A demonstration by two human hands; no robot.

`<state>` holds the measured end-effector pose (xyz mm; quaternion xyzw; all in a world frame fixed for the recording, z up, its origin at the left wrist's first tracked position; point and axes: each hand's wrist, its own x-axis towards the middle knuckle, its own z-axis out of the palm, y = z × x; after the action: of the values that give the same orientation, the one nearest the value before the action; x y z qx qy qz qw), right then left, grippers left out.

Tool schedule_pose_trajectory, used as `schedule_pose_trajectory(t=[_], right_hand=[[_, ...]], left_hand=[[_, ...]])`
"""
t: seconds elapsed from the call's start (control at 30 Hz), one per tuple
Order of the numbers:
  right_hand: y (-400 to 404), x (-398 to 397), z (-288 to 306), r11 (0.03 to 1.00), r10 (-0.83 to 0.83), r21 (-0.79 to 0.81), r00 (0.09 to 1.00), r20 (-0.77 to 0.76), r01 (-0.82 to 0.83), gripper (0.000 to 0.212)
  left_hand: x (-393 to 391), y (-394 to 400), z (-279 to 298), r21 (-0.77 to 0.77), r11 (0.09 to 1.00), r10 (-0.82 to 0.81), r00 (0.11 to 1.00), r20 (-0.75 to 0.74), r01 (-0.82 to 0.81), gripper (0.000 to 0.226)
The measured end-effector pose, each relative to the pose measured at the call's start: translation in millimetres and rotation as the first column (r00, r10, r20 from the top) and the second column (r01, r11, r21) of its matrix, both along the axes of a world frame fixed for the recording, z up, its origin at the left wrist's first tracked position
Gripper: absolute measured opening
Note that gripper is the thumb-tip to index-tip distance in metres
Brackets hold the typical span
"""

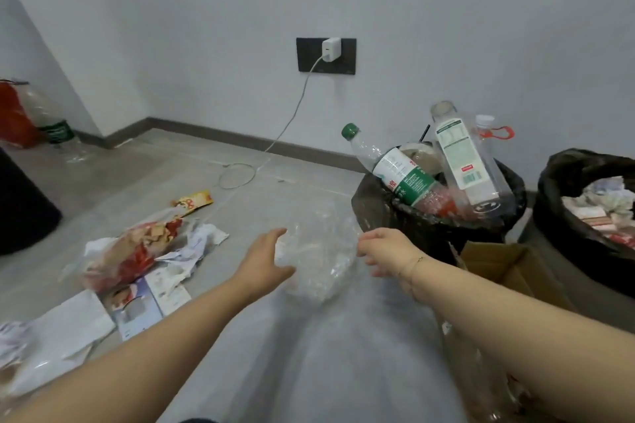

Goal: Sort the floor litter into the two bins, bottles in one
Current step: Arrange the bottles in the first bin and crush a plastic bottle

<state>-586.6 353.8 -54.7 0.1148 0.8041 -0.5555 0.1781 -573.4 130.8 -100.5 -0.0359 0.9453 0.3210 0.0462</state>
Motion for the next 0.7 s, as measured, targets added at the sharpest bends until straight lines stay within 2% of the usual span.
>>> schedule_pose_trajectory(t=[0.07, 0.13, 0.2, 0.27, 0.37, 0.43, 0.5, 0.6, 0.63, 0.7], right_hand=[[2.8, -12.3, -14.2, 0.999, -0.032, -0.016, 0.999, 0.009, 0.032, 0.026], [3.8, -22.9, -25.7, 0.998, -0.065, -0.009, 0.998, -0.006, 0.065, 0.034], [0.8, -27.5, -36.9, 0.998, -0.065, 0.003, 0.998, 0.020, 0.065, 0.039], [-3.5, -27.5, -45.0, 0.998, -0.066, -0.011, 0.997, 0.044, 0.067, 0.043], [-5.8, -21.9, -49.0, 0.989, -0.108, -0.091, 0.992, 0.065, 0.113, 0.041], [-1.4, -17.0, -46.7, 0.966, -0.165, -0.188, 0.983, 0.082, 0.178, 0.027], [8.0, -9.1, -44.8, 0.944, -0.206, -0.243, 0.973, 0.103, 0.226, 0.009], [23.2, 6.5, -42.1, 0.931, -0.220, -0.279, 0.971, 0.090, 0.237, 0.003], [25.4, 12.2, -42.0, 0.930, -0.201, -0.297, 0.976, 0.089, 0.218, 0.005], [27.9, 24.8, -39.6, 0.916, -0.132, -0.367, 0.986, 0.104, 0.161, 0.035]], left_hand=[[-36.5, -1.6, -9.0, 0.006, 1.000, -0.027, 1.000, 0.015, 0.027, 0.090], [-61.1, -4.5, -15.2, 0.078, 0.995, -0.069, 0.991, 0.114, 0.060, 0.106], [-69.1, -3.8, -28.9, 0.156, 0.987, -0.081, 0.972, 0.223, 0.047, 0.112], [-62.2, -1.3, -43.3, 0.164, 0.986, -0.072, 0.966, 0.249, 0.031, 0.102], [-41.4, 6.7, -56.7, 0.226, 0.974, -0.058, 0.980, 0.192, 0.014, 0.046], [-26.5, 12.4, -55.0, 0.339, 0.939, -0.009, 0.986, 0.164, -0.048, 0.026], [-10.7, 19.8, -44.6, 0.499, 0.851, 0.077, 0.979, 0.187, -0.162, 0.022], [7.6, 33.4, -21.2, 0.634, 0.735, 0.130, 0.967, 0.217, -0.241, 0.018], [12.3, 38.7, -11.8, 0.652, 0.723, 0.120, 0.971, 0.208, -0.229, 0.018], [19.5, 49.6, 6.1, 0.681, 0.710, 0.092, 0.983, 0.160, -0.178, 0.024]])
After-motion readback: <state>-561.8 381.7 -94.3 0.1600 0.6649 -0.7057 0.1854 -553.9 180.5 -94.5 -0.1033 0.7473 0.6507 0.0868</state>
